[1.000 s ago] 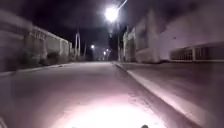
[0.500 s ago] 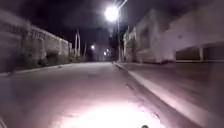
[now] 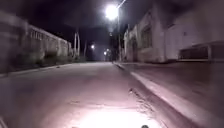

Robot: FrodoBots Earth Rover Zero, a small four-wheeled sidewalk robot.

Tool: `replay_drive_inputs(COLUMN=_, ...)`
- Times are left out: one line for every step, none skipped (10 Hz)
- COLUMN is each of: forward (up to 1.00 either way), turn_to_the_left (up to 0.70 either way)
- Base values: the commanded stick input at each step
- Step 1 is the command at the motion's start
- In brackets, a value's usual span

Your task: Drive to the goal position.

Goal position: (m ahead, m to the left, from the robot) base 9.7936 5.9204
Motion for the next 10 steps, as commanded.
replay_drive_inputs(forward=0.7, turn_to_the_left=0.0)
replay_drive_inputs(forward=0.7, turn_to_the_left=0.0)
replay_drive_inputs(forward=0.7, turn_to_the_left=0.0)
replay_drive_inputs(forward=0.7, turn_to_the_left=0.0)
replay_drive_inputs(forward=0.7, turn_to_the_left=0.0)
replay_drive_inputs(forward=0.7, turn_to_the_left=0.0)
replay_drive_inputs(forward=0.7, turn_to_the_left=0.0)
replay_drive_inputs(forward=0.7, turn_to_the_left=0.0)
replay_drive_inputs(forward=0.7, turn_to_the_left=0.0)
replay_drive_inputs(forward=0.7, turn_to_the_left=0.0)
